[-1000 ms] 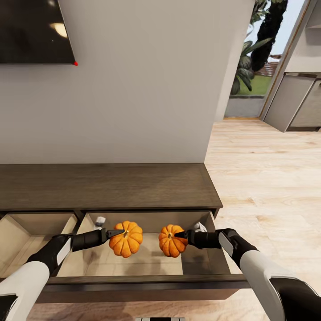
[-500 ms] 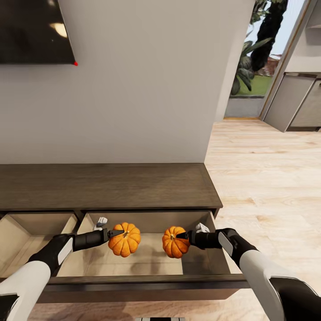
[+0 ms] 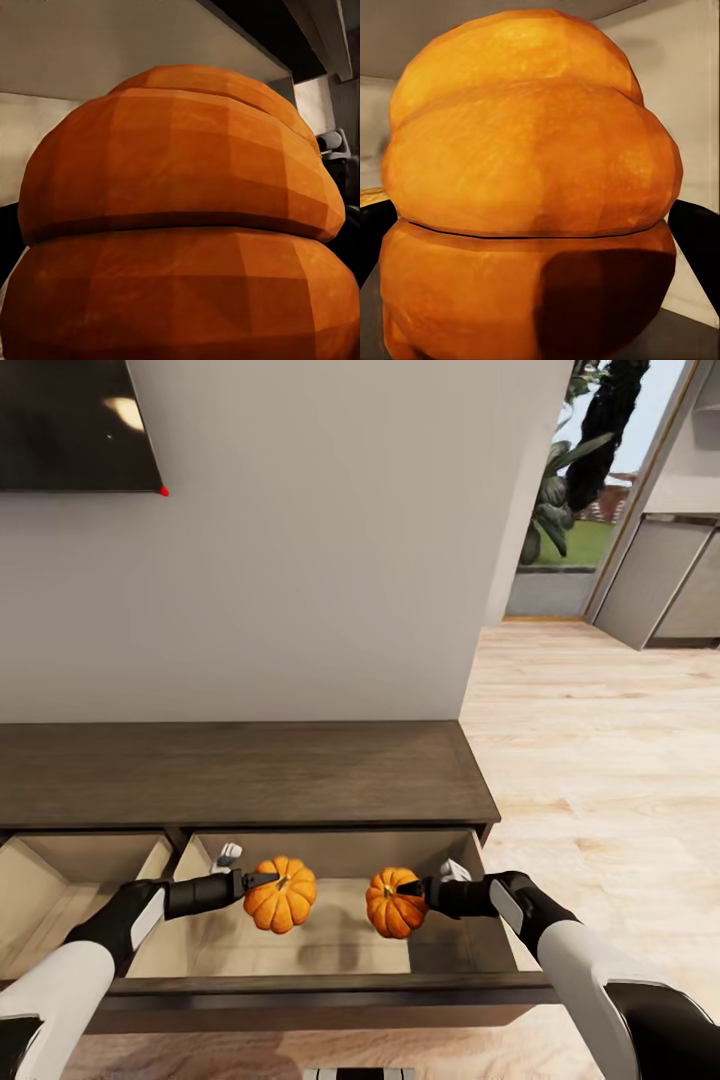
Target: Place each of the two pumpkins and all three candles from the living room inside a cabinet in the living room (use any cabinet), then make sure every cabinet is closed, and position the cauldron so it is next to a table in the living room.
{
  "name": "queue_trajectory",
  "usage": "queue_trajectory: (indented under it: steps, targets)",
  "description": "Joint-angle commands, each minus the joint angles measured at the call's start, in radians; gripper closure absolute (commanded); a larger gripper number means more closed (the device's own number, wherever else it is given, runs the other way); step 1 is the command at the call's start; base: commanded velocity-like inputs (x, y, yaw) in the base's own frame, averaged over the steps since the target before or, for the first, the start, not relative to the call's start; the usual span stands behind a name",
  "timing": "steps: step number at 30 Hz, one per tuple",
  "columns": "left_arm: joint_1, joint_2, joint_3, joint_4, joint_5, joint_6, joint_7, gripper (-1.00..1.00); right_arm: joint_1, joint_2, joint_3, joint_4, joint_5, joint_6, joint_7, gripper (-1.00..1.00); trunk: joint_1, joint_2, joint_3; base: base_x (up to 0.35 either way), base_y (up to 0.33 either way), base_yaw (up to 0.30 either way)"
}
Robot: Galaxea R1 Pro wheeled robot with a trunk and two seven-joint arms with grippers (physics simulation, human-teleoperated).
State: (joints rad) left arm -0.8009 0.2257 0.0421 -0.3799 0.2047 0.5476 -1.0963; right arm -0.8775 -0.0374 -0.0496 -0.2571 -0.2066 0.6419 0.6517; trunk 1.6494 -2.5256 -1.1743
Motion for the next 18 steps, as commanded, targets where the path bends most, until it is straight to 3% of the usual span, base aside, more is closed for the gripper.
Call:
queue_trajectory:
  steps: [1, 6, 18]
  targets:
    - [-0.001, 0.0, 0.001, -0.009, 0.0, 0.024, 0.0, 1.0, 0.0, 0.0, -0.001, -0.001, -0.005, 0.003, -0.007, 1.0, 0.0, 0.0, -0.002, 0.0, 0.0, 0.0]
    - [-0.007, 0.0, 0.001, -0.054, -0.001, 0.098, 0.009, 1.0, -0.025, 0.0, -0.002, -0.004, -0.006, 0.004, -0.031, 1.0, 0.0, 0.0, -0.009, 0.0, 0.0, 0.0]
    - [-0.018, -0.001, 0.0, -0.041, -0.002, 0.104, 0.027, 1.0, -0.052, 0.0, -0.003, 0.003, -0.01, 0.004, -0.035, 1.0, 0.0, 0.0, -0.028, 0.0, 0.0, 0.0]
